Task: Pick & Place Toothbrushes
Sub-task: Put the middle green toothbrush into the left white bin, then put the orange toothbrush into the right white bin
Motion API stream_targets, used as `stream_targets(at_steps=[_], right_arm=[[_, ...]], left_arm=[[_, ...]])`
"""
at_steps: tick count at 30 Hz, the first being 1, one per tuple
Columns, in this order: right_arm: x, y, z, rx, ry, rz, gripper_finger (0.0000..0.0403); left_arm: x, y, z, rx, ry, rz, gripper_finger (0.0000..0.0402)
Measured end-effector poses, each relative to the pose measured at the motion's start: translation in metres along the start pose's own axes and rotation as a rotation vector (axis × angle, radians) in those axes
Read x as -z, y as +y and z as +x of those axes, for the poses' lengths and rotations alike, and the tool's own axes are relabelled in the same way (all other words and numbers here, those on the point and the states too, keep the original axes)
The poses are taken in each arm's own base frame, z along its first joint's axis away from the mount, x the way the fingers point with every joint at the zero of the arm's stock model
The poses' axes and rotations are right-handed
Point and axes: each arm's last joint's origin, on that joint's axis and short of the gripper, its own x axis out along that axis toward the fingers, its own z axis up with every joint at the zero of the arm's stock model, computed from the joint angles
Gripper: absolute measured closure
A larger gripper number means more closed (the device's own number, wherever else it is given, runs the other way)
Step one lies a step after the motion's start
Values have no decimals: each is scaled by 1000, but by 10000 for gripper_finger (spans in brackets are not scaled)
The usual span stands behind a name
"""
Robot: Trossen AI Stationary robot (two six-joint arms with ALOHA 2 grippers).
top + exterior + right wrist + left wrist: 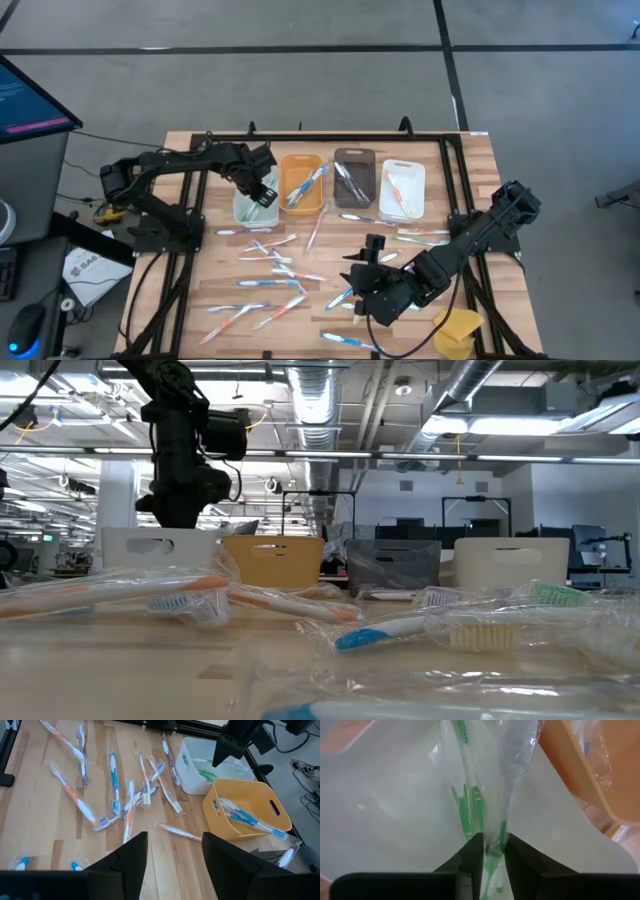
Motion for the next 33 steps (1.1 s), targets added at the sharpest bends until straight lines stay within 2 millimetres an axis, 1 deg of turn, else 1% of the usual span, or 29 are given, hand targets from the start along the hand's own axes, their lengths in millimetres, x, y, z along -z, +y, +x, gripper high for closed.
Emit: stream_targets(at_steps=[6,11,18,23,28,33], right_arm=[[0,0,0,1,2,-2,223],[1,-1,0,5,12,-13,223],[2,-1,0,9,20,-22,221],[3,-1,0,9,21,-23,221],[3,-1,-1,7,20,-58,225],[1,-2,-12,0,-9,-120,227]], left_arm=[[0,0,0,-4,2,-19,321],[0,0,0,-7,2,-20,304],[0,2,0,-58,-18,-20,247],[0,2,-1,-60,-26,-18,210],[3,2,-10,-43,-62,-16,190],[8,3,-28,-8,-137,-13,180]])
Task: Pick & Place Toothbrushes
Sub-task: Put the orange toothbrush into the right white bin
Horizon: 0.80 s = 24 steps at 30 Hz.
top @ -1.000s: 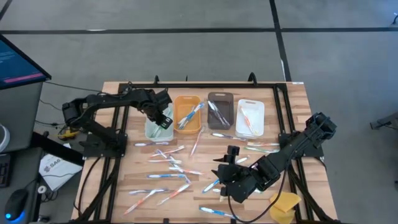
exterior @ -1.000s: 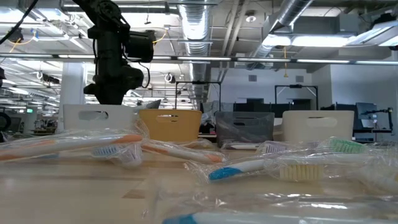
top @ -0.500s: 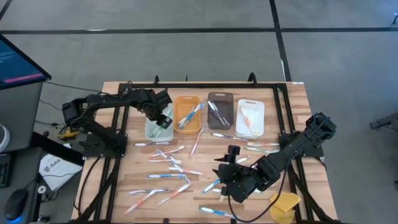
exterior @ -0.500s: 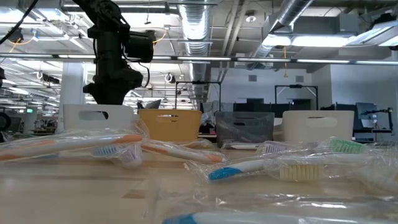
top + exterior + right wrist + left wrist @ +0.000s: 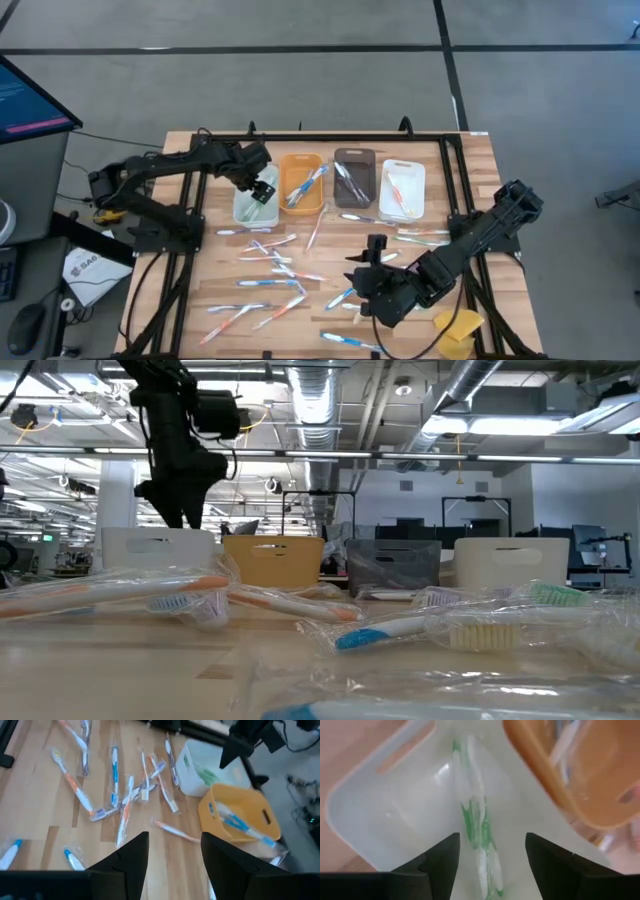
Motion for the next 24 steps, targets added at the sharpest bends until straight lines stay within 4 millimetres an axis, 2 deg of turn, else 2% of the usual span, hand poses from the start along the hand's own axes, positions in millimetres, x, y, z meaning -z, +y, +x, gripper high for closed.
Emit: stream_targets(at_steps=[6,13,18,24], right_arm=[[-4,-18,-24,23,-50,-7,226],[2,-57,-58,22,-31,21,231],[15,-78,-75,-34,59,82,235],[25,-81,-79,-105,178,149,239]], left_arm=[[5,3,-31,69,-148,-1,180],[11,6,-63,159,-334,-3,183],[16,4,-74,193,-392,13,180],[20,-4,-77,223,-403,56,180]])
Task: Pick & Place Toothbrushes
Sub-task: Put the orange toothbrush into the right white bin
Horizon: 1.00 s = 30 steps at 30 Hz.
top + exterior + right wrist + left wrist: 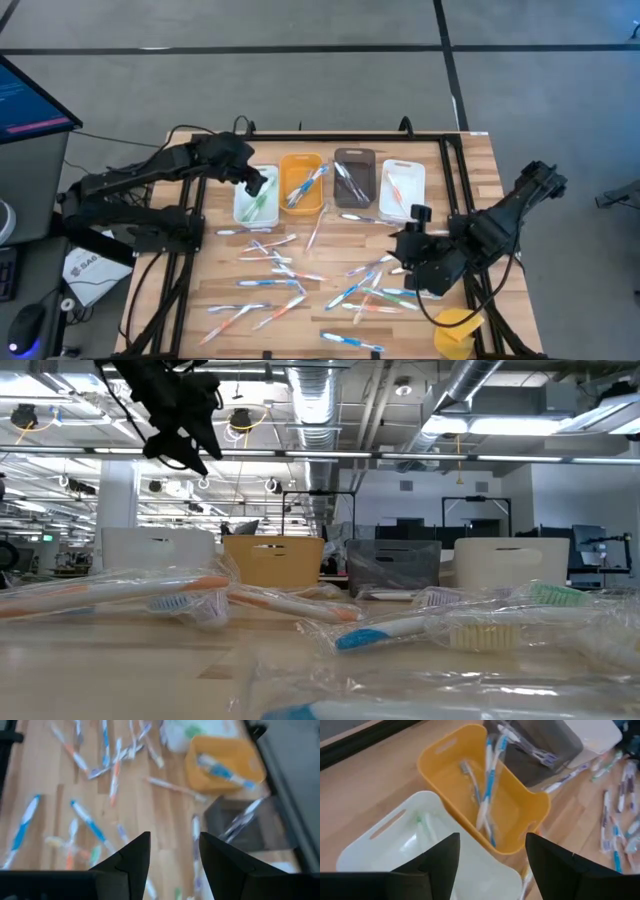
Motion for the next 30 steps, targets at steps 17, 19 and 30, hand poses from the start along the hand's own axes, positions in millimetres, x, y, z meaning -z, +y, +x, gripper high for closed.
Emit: stream_targets(at_steps=[17,19,30], right_arm=[[3,12,-1,-56,9,3,240],[2,12,-1,-61,3,10,240],[2,12,0,-57,2,10,240]], left_arm=[[0,-26,-2,127,-84,102,182],[0,-26,-2,129,-85,103,182],[-1,-26,-2,130,-86,103,187]])
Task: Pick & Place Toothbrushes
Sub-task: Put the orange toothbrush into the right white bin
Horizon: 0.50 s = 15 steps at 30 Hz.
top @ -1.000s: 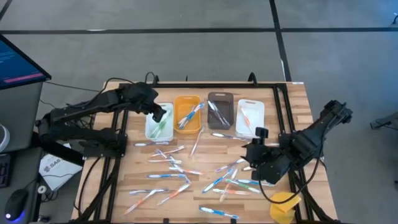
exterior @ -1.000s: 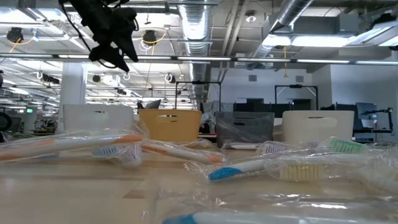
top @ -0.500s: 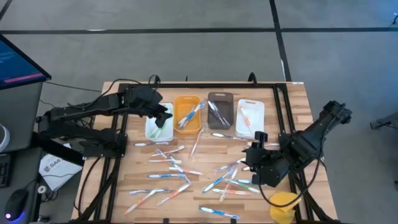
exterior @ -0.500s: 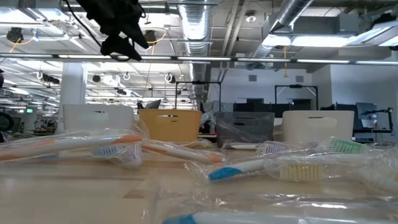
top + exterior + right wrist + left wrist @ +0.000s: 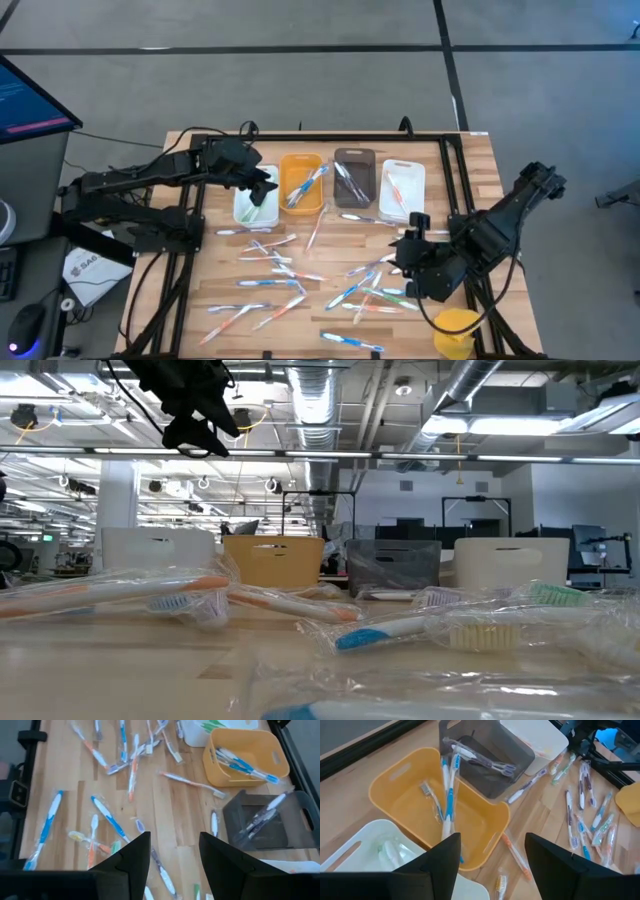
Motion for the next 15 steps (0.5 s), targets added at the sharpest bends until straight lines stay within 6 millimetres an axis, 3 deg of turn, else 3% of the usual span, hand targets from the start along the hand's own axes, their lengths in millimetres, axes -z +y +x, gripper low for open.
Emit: stream_targets(at_steps=[15], right_arm=[[3,0,0,-32,56,74,240]], left_arm=[[1,-3,0,12,-2,-16,189]])
